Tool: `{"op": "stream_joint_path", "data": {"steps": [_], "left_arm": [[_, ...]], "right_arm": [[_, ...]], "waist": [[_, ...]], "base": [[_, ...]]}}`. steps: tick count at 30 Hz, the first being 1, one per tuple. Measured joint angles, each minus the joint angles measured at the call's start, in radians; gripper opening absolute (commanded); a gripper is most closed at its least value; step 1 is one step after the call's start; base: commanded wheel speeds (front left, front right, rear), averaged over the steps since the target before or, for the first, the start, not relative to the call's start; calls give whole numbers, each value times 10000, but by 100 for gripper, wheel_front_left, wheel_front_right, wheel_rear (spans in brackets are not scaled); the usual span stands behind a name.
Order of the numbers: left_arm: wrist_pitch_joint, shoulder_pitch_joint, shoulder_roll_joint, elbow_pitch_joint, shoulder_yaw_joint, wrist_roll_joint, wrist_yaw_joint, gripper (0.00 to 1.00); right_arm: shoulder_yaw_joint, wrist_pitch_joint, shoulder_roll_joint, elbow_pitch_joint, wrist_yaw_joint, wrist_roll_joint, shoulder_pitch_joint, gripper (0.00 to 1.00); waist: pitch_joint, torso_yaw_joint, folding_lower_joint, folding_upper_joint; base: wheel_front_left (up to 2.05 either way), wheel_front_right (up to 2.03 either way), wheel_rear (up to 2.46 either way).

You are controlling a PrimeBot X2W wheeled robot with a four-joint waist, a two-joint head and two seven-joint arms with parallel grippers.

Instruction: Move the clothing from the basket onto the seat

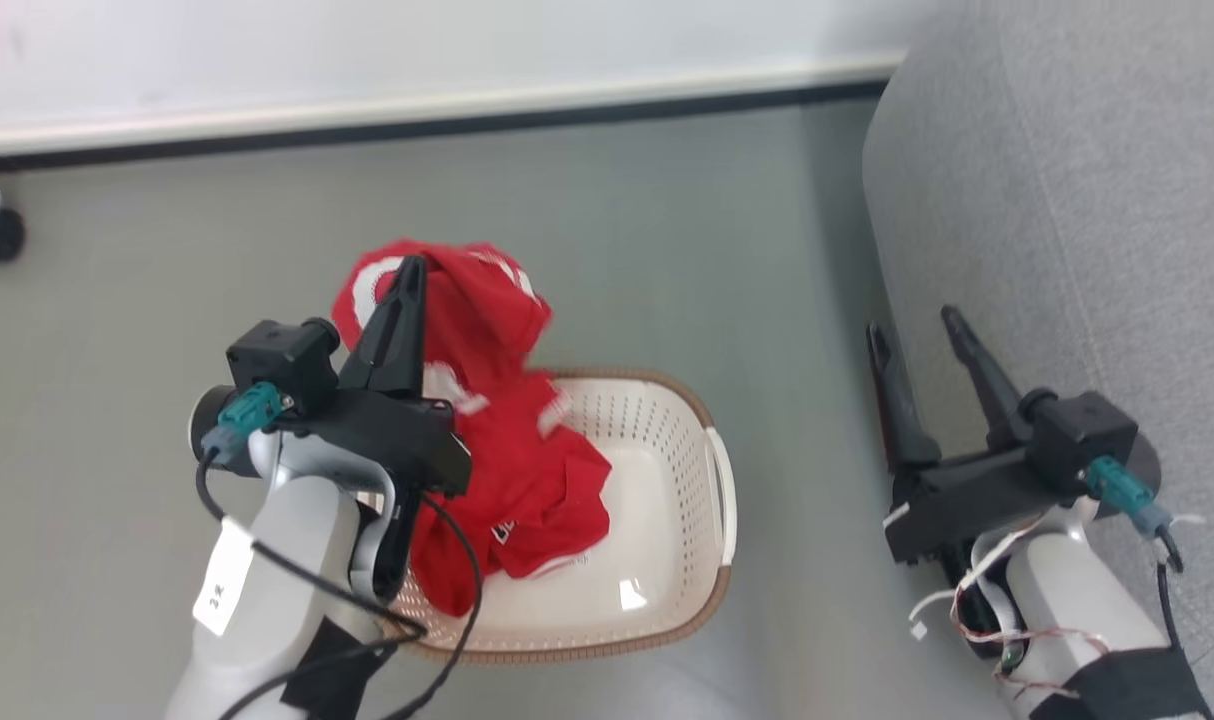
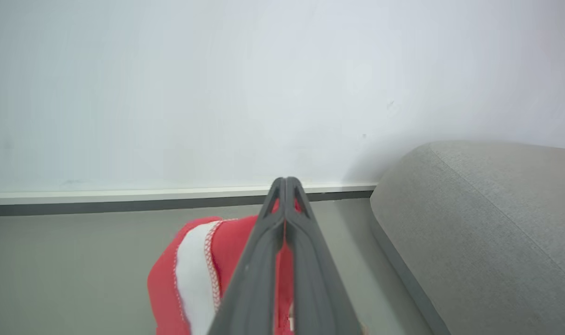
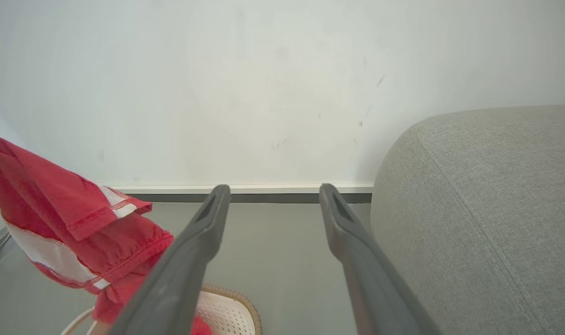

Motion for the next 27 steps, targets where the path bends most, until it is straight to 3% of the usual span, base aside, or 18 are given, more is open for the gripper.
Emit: {"op": "stream_joint_path", "data": {"steps": [27], "left_arm": [[-2, 2070, 8, -3394, -817, 456, -79, 0]], "right_arm": [[257, 0, 267, 253, 115, 176, 1835, 100]], "waist": [[-2538, 39, 1, 1]], "base": [[0, 0, 0]]}}
